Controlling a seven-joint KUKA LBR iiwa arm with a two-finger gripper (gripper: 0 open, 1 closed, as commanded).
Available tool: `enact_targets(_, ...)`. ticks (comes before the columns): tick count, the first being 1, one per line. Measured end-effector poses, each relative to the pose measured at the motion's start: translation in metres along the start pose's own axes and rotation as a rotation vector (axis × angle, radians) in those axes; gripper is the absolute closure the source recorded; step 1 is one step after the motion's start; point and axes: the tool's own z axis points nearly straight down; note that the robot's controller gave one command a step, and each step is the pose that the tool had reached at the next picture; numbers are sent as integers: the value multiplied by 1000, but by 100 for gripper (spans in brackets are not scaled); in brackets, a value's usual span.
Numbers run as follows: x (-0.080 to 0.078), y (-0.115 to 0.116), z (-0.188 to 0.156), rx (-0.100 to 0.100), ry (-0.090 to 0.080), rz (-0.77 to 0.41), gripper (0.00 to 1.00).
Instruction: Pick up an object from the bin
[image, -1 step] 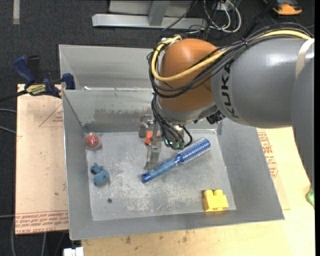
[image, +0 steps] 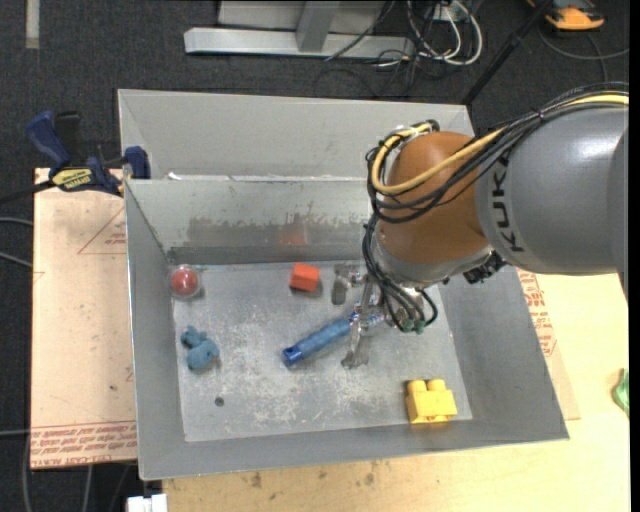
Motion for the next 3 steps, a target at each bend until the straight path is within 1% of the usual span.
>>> enact_targets(1,-27,20,89,-4,-2,-86,0)
enact_targets(2,-29,20,84,-5,-8,-84,100)
enact_targets(3,4,31,-58,-5,-14,-87,100)
